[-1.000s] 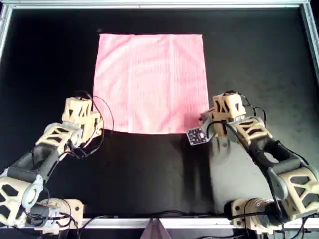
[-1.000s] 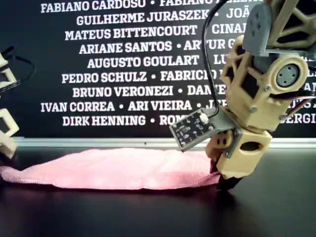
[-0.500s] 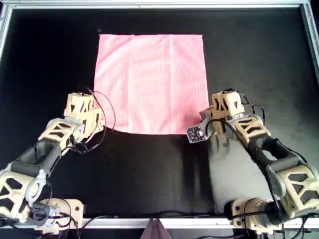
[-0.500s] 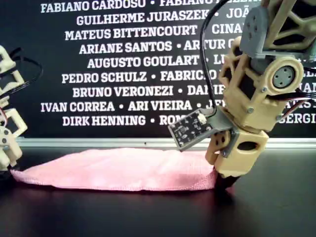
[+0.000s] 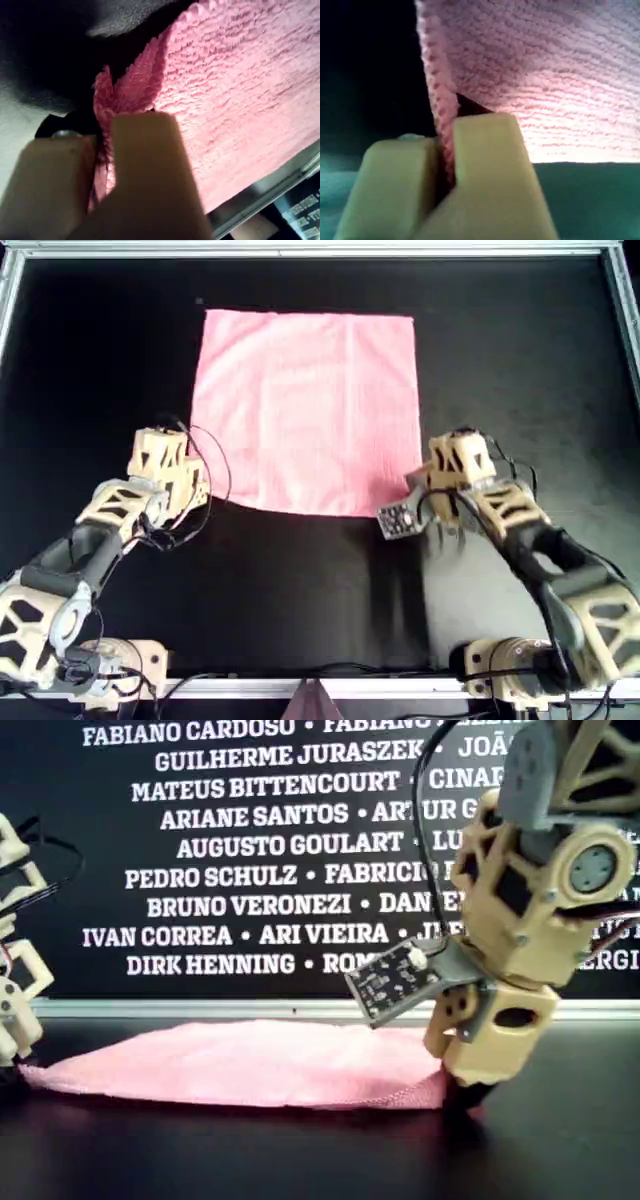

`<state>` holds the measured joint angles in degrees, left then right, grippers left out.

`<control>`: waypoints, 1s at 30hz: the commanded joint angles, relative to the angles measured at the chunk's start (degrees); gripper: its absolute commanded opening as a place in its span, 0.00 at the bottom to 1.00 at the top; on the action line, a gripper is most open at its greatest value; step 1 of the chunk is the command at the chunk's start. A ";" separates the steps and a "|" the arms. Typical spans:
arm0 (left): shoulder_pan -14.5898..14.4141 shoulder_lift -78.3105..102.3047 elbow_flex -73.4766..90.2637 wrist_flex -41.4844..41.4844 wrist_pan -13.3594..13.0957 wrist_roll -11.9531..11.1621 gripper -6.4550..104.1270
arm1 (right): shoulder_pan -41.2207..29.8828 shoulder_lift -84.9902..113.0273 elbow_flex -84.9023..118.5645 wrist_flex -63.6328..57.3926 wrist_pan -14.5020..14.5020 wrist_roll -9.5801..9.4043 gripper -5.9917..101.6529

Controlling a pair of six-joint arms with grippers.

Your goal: Fold a cloth

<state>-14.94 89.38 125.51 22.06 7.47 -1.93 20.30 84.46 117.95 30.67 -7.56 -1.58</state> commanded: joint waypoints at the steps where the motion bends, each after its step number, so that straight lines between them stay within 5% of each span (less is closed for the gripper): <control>1: -1.14 4.13 3.08 0.70 0.09 -0.44 0.05 | 0.09 8.88 5.01 -1.58 0.35 0.18 0.04; 13: -1.14 16.26 7.65 0.09 0.00 -0.35 0.05 | -0.79 14.41 3.08 -3.34 1.32 0.00 0.04; 30: -0.18 3.16 -23.12 -0.35 -1.05 -0.18 0.05 | -1.05 -3.78 -24.17 -11.51 1.49 -0.70 0.04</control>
<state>-15.38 94.75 110.57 22.76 6.68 -2.37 19.78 83.06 102.74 22.32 -5.80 -2.02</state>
